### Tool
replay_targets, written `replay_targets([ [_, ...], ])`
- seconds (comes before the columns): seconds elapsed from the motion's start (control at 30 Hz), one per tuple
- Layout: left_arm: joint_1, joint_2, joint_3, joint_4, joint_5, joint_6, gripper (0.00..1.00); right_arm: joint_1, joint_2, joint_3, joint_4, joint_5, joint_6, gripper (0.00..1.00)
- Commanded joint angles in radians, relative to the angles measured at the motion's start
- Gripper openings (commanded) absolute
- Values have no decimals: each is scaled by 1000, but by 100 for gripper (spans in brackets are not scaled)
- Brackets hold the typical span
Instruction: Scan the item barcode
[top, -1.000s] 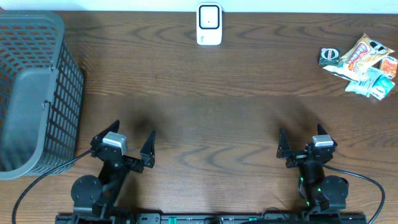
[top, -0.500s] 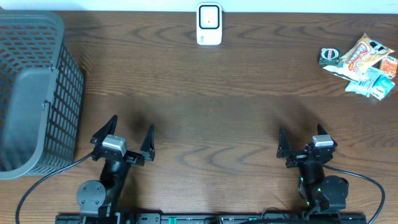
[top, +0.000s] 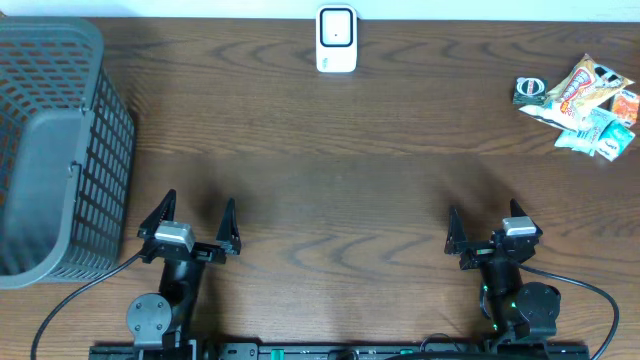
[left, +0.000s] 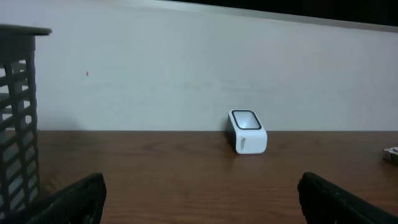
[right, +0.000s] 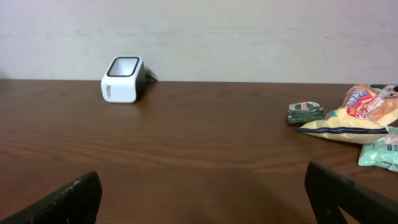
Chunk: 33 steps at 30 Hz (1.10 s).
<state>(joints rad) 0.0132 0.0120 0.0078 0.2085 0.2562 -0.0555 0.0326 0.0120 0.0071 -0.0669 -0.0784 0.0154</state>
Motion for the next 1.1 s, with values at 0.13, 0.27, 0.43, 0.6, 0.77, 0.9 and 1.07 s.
replay_targets([
  [0.13,6,-11,-4,-18,-77,-13,98,8,-7,-1,-4,-6,6,99],
  [0.27,6,-11,-4,-127,-93,-13,98,8,-7,-1,-4,-6,6,99],
  [0.43,6,-11,-4,-224,-105,-13,98,8,-7,-1,-4,-6,6,99],
  [0.6,6,-11,-4,-269,-120,-13,98,8,-7,-1,-4,-6,6,99],
  [0.77,6,-11,-4,-272,-156,-52,98,8,-7,-1,-4,-6,6,99],
  [0.9,6,-11,-4,-279,-232,-122,98,8,-7,-1,-4,-6,6,99],
  [1.07,5,-11,-4,-282,-242,-113,98,8,-7,-1,-4,-6,6,99],
])
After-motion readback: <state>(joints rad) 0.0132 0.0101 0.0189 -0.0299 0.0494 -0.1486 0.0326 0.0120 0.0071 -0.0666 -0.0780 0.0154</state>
